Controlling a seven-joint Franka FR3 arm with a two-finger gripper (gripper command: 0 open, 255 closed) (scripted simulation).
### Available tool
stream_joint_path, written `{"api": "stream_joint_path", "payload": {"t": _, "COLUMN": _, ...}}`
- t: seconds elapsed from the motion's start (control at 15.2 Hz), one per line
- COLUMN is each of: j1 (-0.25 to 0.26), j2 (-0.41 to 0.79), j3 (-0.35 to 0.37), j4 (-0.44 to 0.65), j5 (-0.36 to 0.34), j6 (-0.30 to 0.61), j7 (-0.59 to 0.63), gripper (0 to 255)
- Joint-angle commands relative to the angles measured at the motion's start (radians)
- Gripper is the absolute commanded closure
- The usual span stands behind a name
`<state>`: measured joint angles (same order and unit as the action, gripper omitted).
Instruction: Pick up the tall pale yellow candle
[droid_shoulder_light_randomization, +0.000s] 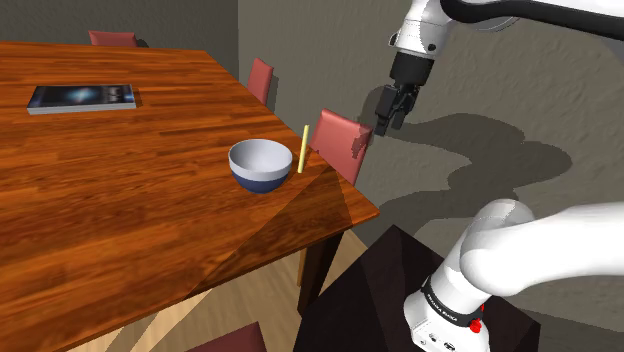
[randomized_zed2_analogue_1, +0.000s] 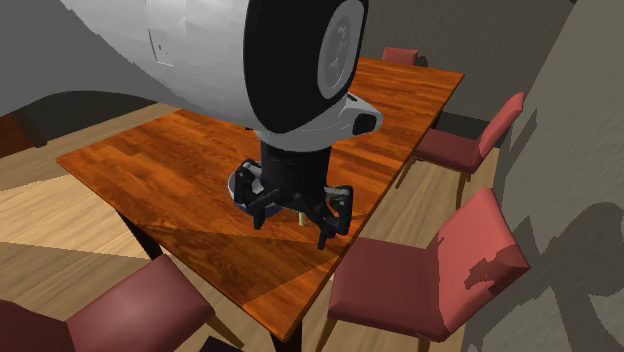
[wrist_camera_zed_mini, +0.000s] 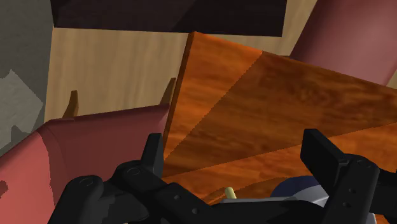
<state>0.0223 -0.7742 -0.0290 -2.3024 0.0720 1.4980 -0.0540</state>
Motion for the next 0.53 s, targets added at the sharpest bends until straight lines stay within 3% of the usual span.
{"api": "stream_joint_path", "payload": {"t": 0.0, "j1": 0.000, "j2": 0.000, "j3": 0.000, "j4": 0.000, "j5": 0.000, "j6": 0.000, "j7": 0.000, "gripper": 0}}
{"api": "stream_joint_path", "payload": {"t": 0.46, "j1": 0.011, "j2": 0.292, "j3": 0.072, "j4": 0.190, "j5": 0.000, "j6": 0.073, "j7": 0.081, "gripper": 0}}
